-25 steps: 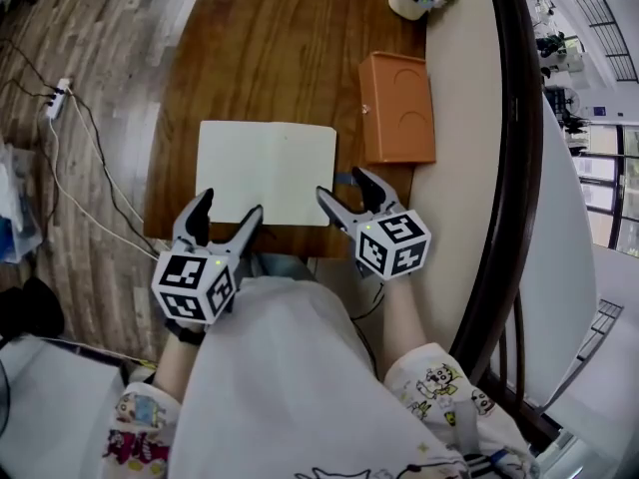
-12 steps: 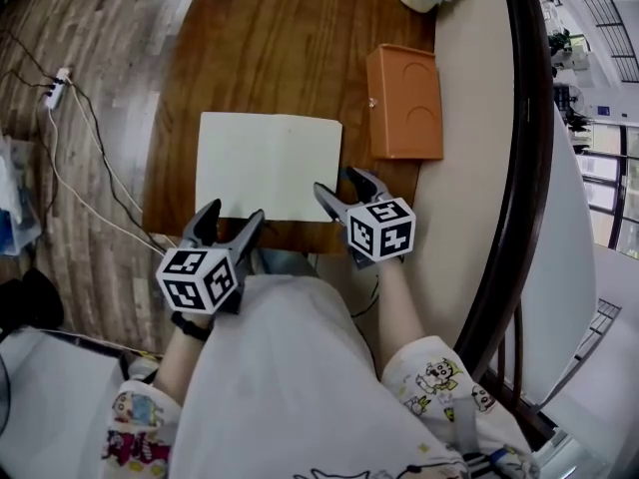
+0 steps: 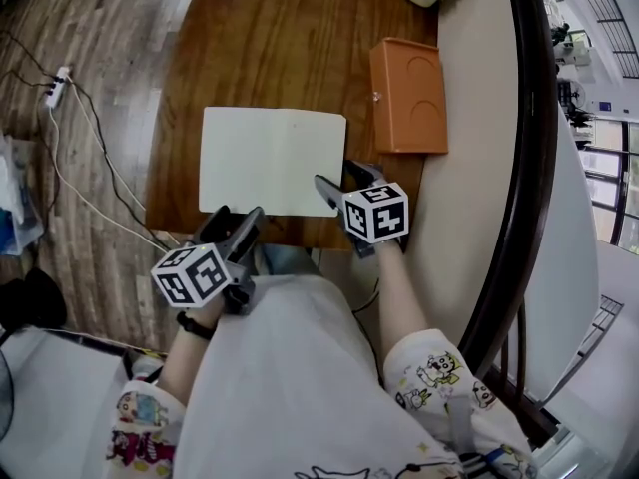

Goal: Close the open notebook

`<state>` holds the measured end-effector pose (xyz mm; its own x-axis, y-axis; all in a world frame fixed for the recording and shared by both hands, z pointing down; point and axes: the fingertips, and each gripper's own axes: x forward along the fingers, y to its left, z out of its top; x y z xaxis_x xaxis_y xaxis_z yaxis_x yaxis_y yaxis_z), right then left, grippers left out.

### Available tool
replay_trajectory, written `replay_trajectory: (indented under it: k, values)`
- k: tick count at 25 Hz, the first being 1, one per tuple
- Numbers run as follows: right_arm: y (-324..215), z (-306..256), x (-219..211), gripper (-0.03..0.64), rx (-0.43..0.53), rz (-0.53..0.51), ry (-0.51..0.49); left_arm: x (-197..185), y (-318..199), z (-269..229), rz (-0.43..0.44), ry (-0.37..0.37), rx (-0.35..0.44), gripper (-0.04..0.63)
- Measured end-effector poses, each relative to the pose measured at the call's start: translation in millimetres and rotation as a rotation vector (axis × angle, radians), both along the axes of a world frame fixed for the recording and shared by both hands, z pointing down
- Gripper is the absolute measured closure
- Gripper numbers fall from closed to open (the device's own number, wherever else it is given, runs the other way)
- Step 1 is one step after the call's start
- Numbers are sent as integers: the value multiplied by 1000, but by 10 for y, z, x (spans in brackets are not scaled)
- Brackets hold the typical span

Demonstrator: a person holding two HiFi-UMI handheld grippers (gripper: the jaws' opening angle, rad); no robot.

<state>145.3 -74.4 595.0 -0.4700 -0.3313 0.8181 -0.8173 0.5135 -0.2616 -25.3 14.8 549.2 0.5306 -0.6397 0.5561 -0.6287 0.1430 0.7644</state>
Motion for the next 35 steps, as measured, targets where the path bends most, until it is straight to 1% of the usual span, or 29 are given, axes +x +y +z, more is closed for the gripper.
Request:
replay_trajectory:
  k: [6,11,17,23,27,31,35]
  values:
    - [2,53,-14,311,-1,-17,63,65,36,-31,0,42,25,247]
    - [2,46,-11,311,-21,-18,77,84,87,-64,-25,88,34,247]
    - [17,-2,8,311,-10,-13,69,129,169,-76,-66,159,22,247]
    - [14,7,-6,311,-35,-26,80,220,205,-12,-121,276,-1,247]
    - [13,-2,-2,311,-30,-18,76,266,188,37,-188,365,-48,247]
    - [15,-16,-4,311,-38,-23,77,302,167,83,-203,384,-66,247]
    - [16,-14,3,311,-34,-20,78,283,155,141,-258,437,-92,247]
